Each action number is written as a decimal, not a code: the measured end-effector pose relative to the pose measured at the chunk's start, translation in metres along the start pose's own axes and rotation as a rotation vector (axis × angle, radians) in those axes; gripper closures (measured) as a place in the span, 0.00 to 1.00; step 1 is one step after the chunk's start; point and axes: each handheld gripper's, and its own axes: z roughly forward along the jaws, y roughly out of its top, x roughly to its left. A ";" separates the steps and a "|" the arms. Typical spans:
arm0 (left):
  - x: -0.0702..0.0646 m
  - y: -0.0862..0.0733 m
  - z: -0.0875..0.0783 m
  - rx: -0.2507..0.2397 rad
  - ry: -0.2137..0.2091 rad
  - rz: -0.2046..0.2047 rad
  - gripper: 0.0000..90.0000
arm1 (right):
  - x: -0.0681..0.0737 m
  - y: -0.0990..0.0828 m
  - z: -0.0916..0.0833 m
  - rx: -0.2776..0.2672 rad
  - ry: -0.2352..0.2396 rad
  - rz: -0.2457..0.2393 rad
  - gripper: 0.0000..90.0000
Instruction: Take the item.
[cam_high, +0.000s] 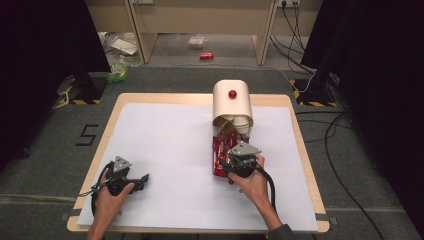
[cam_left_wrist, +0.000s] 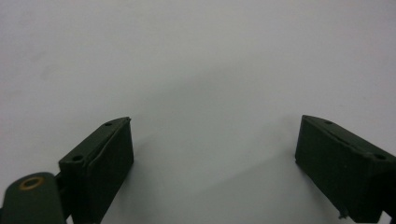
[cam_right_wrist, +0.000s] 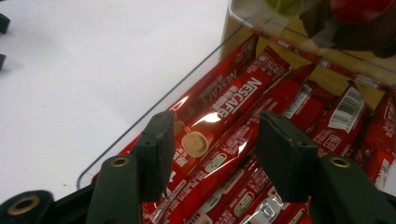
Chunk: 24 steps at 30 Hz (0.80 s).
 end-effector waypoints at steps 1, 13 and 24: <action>0.000 0.000 0.000 0.000 0.001 0.001 0.12 | -0.001 -0.001 0.001 0.005 -0.008 -0.002 0.55; 0.000 0.000 0.000 0.001 0.001 0.003 0.12 | 0.005 -0.003 0.007 0.007 -0.046 -0.038 0.57; 0.000 0.000 0.000 -0.001 0.003 0.002 0.12 | 0.005 -0.006 0.006 -0.018 -0.058 -0.032 0.78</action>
